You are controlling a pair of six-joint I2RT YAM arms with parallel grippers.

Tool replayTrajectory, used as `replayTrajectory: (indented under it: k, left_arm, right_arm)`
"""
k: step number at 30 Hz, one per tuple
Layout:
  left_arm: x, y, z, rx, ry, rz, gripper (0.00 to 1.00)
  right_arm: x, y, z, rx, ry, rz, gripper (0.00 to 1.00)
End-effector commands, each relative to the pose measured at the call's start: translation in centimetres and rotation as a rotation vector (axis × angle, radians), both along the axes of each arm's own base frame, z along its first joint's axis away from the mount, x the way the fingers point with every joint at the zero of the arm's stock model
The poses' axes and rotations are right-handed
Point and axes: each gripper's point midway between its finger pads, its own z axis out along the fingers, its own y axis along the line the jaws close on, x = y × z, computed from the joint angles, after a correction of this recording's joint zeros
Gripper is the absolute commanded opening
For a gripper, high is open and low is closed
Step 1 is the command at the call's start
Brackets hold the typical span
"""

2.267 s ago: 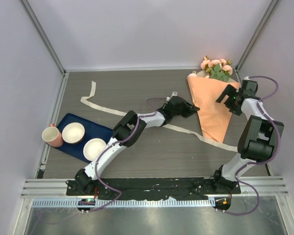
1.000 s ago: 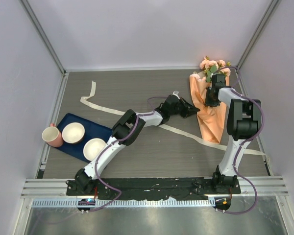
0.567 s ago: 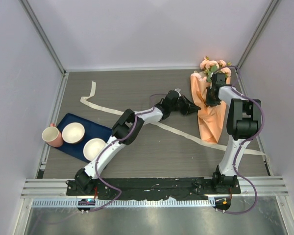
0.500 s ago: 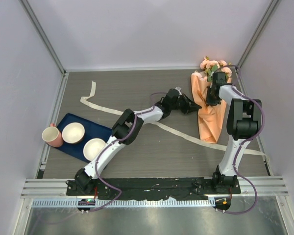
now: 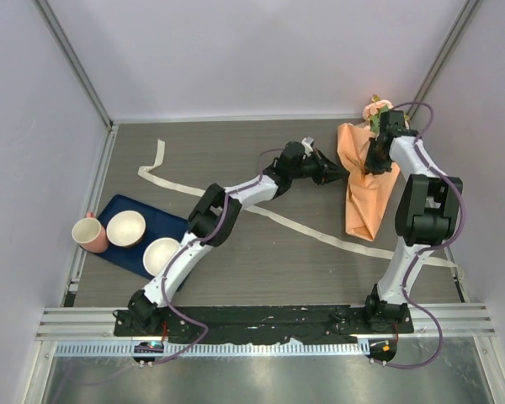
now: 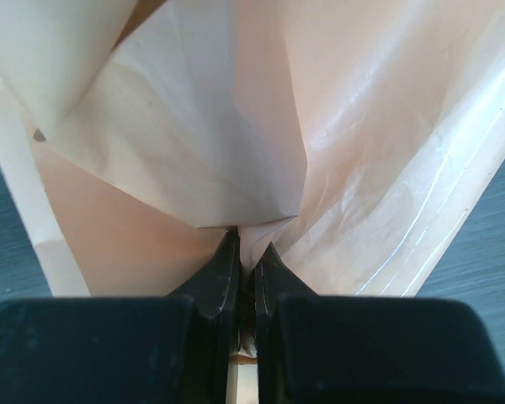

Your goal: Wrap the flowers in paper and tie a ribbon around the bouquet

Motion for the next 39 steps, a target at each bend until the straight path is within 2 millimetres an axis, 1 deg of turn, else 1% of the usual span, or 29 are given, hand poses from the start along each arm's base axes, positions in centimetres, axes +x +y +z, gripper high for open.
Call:
replayTrajectory:
  k: [1,2,3,4,5,6,8,9,10,11,12,13,14,15,16,17,18,19,20,21,22,23,26,28,30,32,33,35,39]
  left_arm:
    - [-1.7,2.4,7.6,-0.071,-0.103,-0.050,0.00]
    - [-2.0,3.2,6.0,-0.031,-0.077,-0.054,0.00]
    - [-2.4,3.8,7.4,-0.030,-0.119,-0.061,0.00]
    - [-2.9,4.3,7.6,-0.022,-0.132,-0.075,0.00]
    - [-3.1,5.3,5.7,0.022,-0.100,-0.069,0.00]
    - [-3.3,6.0,5.2,0.043,-0.111,-0.068,0.00]
    - [-3.9,8.2,5.0,0.079,-0.107,-0.050,0.00]
    - [-4.3,9.0,4.9,0.093,-0.117,-0.047,0.00]
    - [-4.7,9.9,6.5,0.084,-0.146,-0.040,0.00]
    - [-4.8,11.5,4.8,0.121,-0.123,-0.025,0.00]
    - [-5.2,12.4,4.5,0.141,-0.120,-0.025,0.00]
    - [-5.7,13.5,5.4,0.161,-0.151,-0.028,0.00]
    - [-6.3,14.8,4.1,0.191,-0.131,-0.032,0.00]
    - [-6.7,15.6,3.8,0.211,-0.138,-0.040,0.00]
    - [-7.1,16.8,3.1,0.255,-0.140,-0.050,0.00]
    - [-8.3,17.8,3.2,0.270,-0.145,-0.068,0.00]
    - [-8.7,18.7,3.1,0.287,-0.153,-0.069,0.00]
    - [-9.3,20.2,1.5,0.341,-0.148,-0.076,0.00]
    - [-9.6,21.2,2.4,0.355,-0.175,-0.065,0.00]
    - [-9.6,22.1,2.0,0.387,-0.180,-0.055,0.00]
    - [-9.9,23.8,0.7,0.438,-0.149,-0.051,0.00]
    - [-10.2,24.7,1.1,0.462,-0.193,-0.053,0.00]
    - [-10.8,27.2,-0.3,0.525,-0.192,-0.048,0.00]
    - [-11.0,28.7,-0.7,0.577,-0.183,-0.026,0.00]
    - [-11.3,29.5,-0.6,0.598,-0.203,-0.029,0.00]
    - [-11.6,30.6,-1.1,0.623,-0.186,-0.020,0.00]
    - [-11.7,30.9,-1.1,0.628,-0.193,-0.016,0.00]
    - [-11.9,31.8,-0.9,0.638,-0.195,0.003,0.00]
    - [-12.0,33.1,-0.7,0.639,-0.191,0.024,0.00]
  right_arm:
    - [-0.8,2.9,3.4,0.027,-0.066,-0.017,0.01]
    - [-1.4,3.4,2.8,0.029,-0.055,-0.020,0.01]
    - [-1.7,4.7,2.6,0.038,-0.052,-0.010,0.01]
    - [-2.1,4.9,3.0,0.039,-0.064,-0.022,0.01]
    - [-2.7,6.4,2.2,0.037,-0.050,-0.017,0.01]
    - [-3.2,7.7,2.1,0.028,-0.046,0.000,0.01]
    - [-4.3,9.3,1.6,0.042,-0.031,-0.018,0.01]
    - [-4.8,10.8,1.5,0.055,-0.027,-0.004,0.01]
    - [-5.5,11.6,0.7,0.069,-0.011,-0.005,0.01]
    - [-5.6,12.5,1.2,0.081,-0.034,0.000,0.01]
    - [-5.9,13.4,1.1,0.078,-0.040,-0.015,0.01]
    - [-6.5,15.6,1.2,0.075,-0.044,0.026,0.01]
    - [-7.0,17.0,1.2,0.073,-0.045,0.040,0.01]
    - [-7.2,17.8,1.1,0.077,-0.052,0.007,0.01]
    - [-8.0,19.6,1.1,0.078,-0.052,0.031,0.01]
    - [-8.3,20.3,1.1,0.081,-0.058,0.021,0.01]
    - [-8.4,20.8,1.2,0.083,-0.078,-0.017,0.01]
    - [-9.1,22.3,1.3,0.084,-0.086,-0.002,0.01]
    - [-9.2,22.6,1.3,0.078,-0.096,-0.017,0.01]
    - [-9.3,23.2,1.2,0.091,-0.102,-0.043,0.01]
    - [-9.4,23.8,1.3,0.097,-0.108,-0.051,0.01]
    - [-10.0,25.1,1.2,0.103,-0.111,-0.035,0.01]
    - [-10.9,27.1,0.9,0.124,-0.127,-0.079,0.01]
    - [-11.0,27.9,0.5,0.136,-0.135,-0.105,0.01]
    - [-11.6,29.2,0.1,0.139,-0.122,-0.085,0.01]
    - [-11.8,29.6,-0.2,0.117,-0.135,-0.098,0.01]
    - [-12.4,30.4,-0.3,0.116,-0.133,-0.082,0.01]
    - [-13.1,30.8,-1.2,0.115,-0.114,-0.077,0.01]
    - [-13.9,30.7,-2.3,0.072,-0.106,-0.061,0.01]
